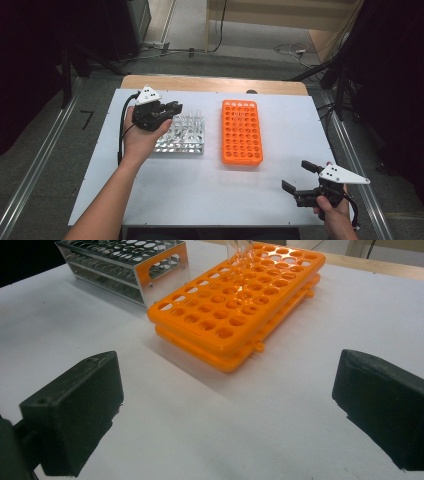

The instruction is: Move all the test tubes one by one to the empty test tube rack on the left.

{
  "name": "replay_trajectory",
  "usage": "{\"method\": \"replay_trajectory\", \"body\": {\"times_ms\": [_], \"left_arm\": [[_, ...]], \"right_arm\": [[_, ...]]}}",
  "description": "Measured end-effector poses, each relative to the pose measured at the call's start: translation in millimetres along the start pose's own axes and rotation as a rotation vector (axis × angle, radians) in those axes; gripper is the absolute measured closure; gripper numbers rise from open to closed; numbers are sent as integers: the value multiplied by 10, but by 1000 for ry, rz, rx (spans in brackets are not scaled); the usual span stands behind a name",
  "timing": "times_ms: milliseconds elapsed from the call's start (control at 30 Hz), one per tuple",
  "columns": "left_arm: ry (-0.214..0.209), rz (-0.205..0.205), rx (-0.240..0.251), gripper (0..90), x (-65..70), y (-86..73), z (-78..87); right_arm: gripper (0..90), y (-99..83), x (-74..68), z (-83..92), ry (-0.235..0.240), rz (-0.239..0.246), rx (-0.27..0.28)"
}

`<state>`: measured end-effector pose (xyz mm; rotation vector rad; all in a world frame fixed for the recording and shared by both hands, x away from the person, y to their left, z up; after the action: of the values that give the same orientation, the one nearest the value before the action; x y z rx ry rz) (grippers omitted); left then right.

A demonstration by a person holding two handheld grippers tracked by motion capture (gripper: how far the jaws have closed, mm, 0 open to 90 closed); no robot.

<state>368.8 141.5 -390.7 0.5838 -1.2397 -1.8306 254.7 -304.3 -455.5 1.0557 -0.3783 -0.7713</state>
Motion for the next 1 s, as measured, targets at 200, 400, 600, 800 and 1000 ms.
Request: {"method": "replay_trajectory", "body": {"times_ms": [200,400,600,800,1000], "left_arm": [[24,0,-23,761,-62,2,-128],[45,-19,-55,761,-81,-9,-220],[51,-31,-89,761,-85,-46,-319],[48,-51,-144,760,-86,-113,-444],[46,-59,-186,760,-92,-165,-528]], "right_arm": [[0,-2,9,2,1,0,1],[0,0,10,7,3,-1,4],[0,3,16,18,2,-9,9],[0,5,18,11,6,-10,10],[0,6,21,19,7,-9,14]]}}
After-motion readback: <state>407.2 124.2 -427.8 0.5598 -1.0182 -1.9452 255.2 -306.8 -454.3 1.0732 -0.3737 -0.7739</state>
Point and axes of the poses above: each handheld gripper's, and its own axes: z roughly backward along the jaws, y roughly out of its top, x roughly to its right, the point moved 3 cm from there along -z, roughly forward along the jaws
